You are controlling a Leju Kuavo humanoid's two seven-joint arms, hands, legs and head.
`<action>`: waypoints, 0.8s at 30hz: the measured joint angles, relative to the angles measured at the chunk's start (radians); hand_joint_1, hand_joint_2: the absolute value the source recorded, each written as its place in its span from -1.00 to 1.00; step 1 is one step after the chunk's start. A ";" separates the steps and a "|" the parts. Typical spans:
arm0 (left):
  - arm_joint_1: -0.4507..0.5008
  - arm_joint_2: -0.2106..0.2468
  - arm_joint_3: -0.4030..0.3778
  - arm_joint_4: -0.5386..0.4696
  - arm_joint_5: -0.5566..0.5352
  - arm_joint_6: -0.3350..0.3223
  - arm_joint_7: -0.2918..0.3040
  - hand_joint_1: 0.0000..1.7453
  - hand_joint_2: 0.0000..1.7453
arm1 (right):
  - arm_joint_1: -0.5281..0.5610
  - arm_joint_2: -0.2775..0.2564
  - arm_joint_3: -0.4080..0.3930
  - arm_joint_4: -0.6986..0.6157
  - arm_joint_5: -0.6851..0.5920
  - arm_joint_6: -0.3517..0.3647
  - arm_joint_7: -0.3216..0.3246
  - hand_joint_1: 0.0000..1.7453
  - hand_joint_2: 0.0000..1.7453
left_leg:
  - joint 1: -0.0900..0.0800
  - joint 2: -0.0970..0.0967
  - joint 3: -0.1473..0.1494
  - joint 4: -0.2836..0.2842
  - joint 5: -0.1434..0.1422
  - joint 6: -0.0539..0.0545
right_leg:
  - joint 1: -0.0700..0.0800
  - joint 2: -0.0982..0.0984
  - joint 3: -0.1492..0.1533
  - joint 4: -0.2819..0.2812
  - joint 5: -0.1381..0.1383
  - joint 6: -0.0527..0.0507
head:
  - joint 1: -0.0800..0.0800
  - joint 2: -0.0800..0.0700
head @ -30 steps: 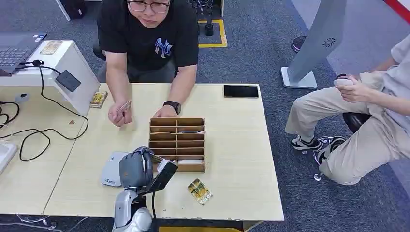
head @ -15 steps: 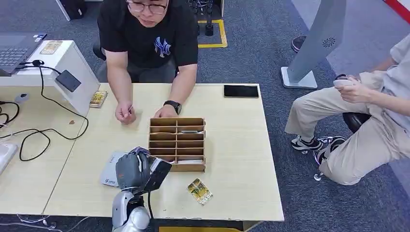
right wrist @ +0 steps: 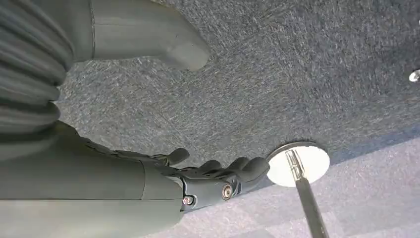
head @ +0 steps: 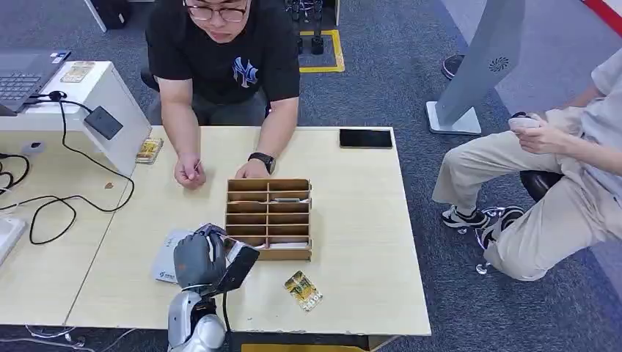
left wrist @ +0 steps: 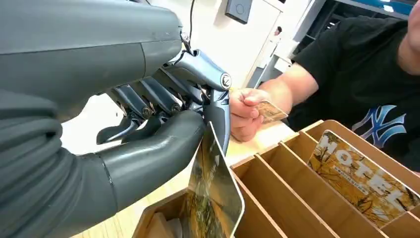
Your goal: Pass the card to the sensor for recognition and then transmit it.
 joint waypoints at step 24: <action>0.009 -0.002 0.013 -0.053 0.116 0.000 -0.064 1.00 1.00 | 0.003 0.000 0.000 -0.008 0.002 0.000 0.003 -1.00 1.00 | 0.000 0.000 0.000 0.000 0.000 0.000 | 0.000 0.000 0.000 0.000 0.000 0.000 | 0.000 0.000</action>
